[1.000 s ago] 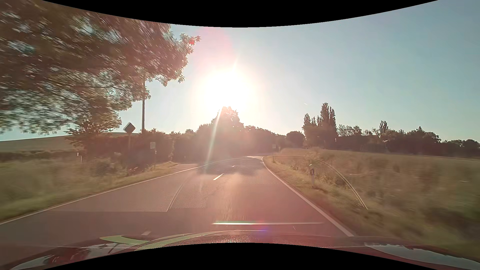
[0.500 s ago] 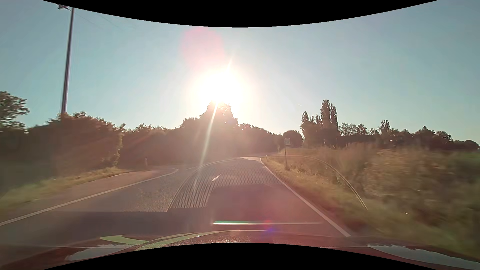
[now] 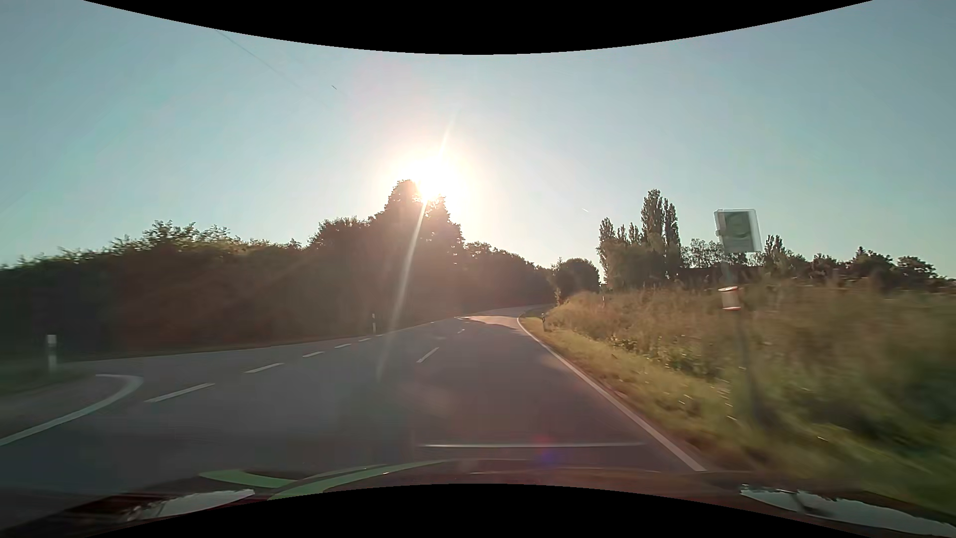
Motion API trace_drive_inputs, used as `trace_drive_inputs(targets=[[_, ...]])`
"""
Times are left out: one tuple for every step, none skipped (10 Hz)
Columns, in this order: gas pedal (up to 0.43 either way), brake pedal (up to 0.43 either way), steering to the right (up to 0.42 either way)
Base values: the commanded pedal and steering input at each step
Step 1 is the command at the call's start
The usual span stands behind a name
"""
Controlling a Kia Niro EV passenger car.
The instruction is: Follow the waypoints while adhering to traffic rules and regulations
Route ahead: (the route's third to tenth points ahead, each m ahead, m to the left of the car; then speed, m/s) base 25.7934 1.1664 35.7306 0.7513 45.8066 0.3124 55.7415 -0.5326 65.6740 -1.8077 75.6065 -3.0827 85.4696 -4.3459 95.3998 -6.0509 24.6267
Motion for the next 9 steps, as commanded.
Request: trace_drive_inputs(targets=[[0.280, 0.000, 0.010], [0.280, 0.000, 0.010], [0.280, 0.000, 0.010], [0.280, 0.000, 0.011], [0.280, 0.000, 0.011], [0.280, 0.000, 0.012], [0.280, 0.000, 0.012], [0.280, 0.000, 0.012], [0.280, 0.000, 0.011]])
